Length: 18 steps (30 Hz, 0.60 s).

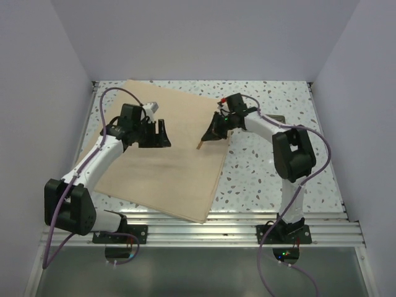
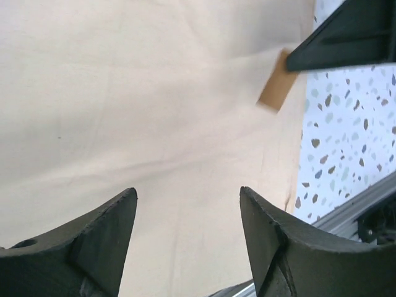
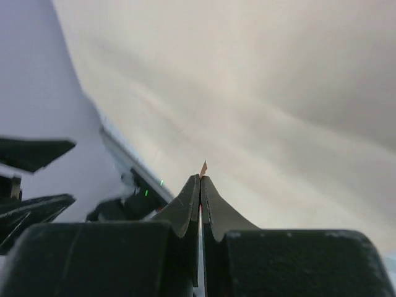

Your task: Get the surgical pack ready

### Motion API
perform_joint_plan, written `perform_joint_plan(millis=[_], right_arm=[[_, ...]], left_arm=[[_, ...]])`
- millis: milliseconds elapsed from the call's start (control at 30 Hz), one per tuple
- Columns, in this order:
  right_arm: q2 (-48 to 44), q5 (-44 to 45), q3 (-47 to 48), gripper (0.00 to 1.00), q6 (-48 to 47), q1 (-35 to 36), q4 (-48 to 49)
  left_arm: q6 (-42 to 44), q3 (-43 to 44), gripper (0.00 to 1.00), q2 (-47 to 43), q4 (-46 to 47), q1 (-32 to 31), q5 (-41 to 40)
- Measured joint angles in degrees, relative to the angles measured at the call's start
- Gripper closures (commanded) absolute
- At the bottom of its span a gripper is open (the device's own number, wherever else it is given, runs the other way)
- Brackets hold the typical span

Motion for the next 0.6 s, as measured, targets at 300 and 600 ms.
perform_joint_plan(millis=[300, 600], right_arm=[[-7.5, 24.6, -7.9, 1.0, 2.6, -25.8, 10.8], [-2.0, 35.4, -1.1, 0.79, 3.5, -28.4, 11.7]], left_arm=[[-1.0, -2.5, 0.36, 3.8, 3.1, 1.4, -0.3], [-0.6, -2.8, 0.4, 11.0, 3.7, 1.2, -0.5]])
